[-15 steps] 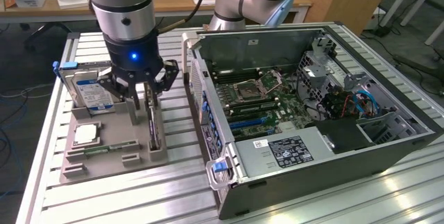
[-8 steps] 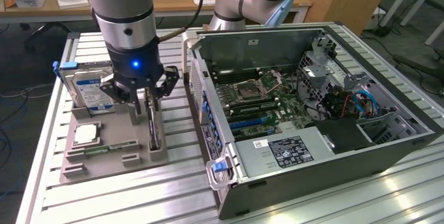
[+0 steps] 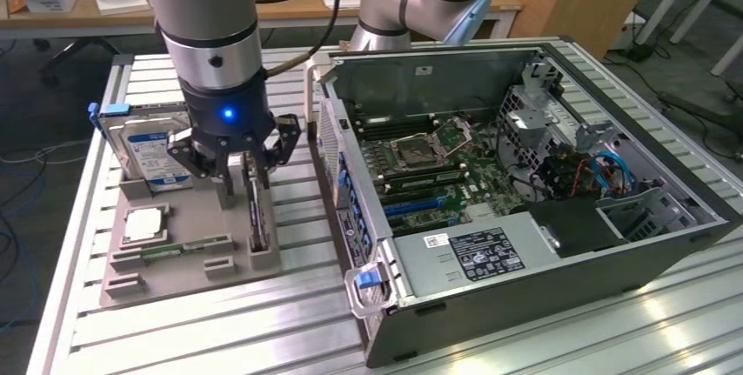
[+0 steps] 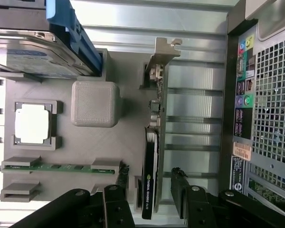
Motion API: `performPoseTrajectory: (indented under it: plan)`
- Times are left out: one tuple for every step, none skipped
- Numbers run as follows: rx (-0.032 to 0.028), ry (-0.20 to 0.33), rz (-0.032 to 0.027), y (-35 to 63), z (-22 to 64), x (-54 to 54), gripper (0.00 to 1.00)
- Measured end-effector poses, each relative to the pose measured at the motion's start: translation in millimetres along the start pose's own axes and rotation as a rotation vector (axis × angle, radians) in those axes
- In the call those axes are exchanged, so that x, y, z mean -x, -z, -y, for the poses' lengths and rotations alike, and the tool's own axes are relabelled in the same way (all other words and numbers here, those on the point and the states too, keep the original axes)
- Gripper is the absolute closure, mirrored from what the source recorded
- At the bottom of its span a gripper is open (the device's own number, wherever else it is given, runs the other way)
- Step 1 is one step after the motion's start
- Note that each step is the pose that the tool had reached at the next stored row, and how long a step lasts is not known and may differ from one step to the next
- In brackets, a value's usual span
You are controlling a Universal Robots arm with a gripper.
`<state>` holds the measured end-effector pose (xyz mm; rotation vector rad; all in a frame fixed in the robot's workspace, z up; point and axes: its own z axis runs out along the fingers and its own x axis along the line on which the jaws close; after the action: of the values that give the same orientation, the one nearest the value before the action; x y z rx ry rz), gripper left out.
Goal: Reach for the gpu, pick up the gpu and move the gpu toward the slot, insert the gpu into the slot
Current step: 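Pick up the gpu and move the gpu toward the slot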
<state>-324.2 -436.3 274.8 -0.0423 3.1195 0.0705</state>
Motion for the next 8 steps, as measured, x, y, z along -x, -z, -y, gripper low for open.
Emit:
performPoseTrajectory:
  plan:
    - [0.0000,0.000,0.0000,-1.1,0.1,0.0,0.51]
    - [-0.0001,0.000,0.0000,-2.2,0.1,0.0,0.51]
    - [-0.0001,0.000,-0.0001,-3.4,0.2,-0.1,0.51]
    - [-0.0001,0.000,-0.0001,-5.2,0.3,-0.1,0.51]
    - [-0.0001,0.000,-0.0001,-7.0,0.4,-0.1,0.51]
    - [-0.0001,-0.001,0.0000,-8.8,0.4,-0.2,0.51]
    - [-0.0001,-0.001,0.0000,-10.7,0.5,-0.2,0.51]
    - [-0.0001,-0.002,0.0001,-12.5,0.6,-0.1,0.51]
